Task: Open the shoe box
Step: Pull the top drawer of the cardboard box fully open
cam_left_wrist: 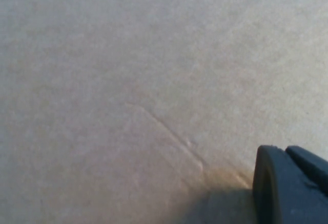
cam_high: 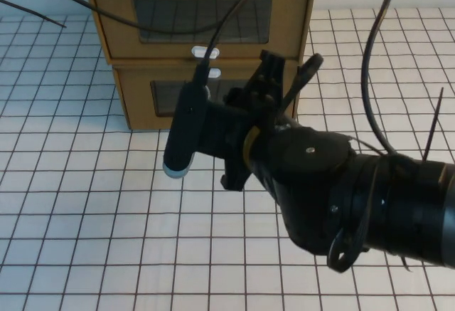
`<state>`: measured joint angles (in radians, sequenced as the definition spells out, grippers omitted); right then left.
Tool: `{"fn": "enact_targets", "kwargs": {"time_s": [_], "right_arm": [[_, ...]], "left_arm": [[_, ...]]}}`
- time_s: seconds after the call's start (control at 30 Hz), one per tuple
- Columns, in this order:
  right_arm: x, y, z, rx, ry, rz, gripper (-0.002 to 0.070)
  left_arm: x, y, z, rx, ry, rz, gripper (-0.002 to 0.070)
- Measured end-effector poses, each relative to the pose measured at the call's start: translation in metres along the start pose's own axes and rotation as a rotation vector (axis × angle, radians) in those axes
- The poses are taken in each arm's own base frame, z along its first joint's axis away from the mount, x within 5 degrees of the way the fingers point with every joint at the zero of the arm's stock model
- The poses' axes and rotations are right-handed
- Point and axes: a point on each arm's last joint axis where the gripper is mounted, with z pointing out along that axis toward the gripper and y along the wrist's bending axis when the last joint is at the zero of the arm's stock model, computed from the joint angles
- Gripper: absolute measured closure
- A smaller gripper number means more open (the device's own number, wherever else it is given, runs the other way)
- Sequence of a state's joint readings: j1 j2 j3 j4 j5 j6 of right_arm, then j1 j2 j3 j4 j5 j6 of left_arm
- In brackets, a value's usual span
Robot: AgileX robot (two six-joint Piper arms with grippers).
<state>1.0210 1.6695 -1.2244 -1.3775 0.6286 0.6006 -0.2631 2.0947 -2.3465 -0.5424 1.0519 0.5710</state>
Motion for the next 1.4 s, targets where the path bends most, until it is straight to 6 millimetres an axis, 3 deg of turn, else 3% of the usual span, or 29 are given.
{"fn": "enact_targets", "kwargs": {"time_s": [0.3, 0.4, 0.6, 0.97, 1.4], "right_arm": [[-0.010, 0.004, 0.021, 0.063, -0.097, -0.035, 0.0428], [-0.010, -0.001, 0.035, 0.075, -0.086, -0.024, 0.0401], [-0.007, -0.010, 0.064, 0.065, -0.089, 0.001, 0.0395], [0.004, -0.007, 0.106, 0.036, -0.073, -0.059, 0.0414], [0.002, -0.018, 0.123, 0.054, -0.091, -0.043, 0.0422]], "left_arm": [[0.000, 0.000, 0.000, 0.001, 0.001, -0.001, 0.0677], [0.001, 0.000, 0.000, 0.004, 0.007, -0.001, 0.0677], [0.001, -0.001, 0.000, 0.007, 0.011, -0.004, 0.0677], [0.001, -0.001, 0.000, 0.010, 0.010, -0.014, 0.0677], [0.001, -0.001, 0.000, 0.013, 0.011, -0.017, 0.0677]]}}
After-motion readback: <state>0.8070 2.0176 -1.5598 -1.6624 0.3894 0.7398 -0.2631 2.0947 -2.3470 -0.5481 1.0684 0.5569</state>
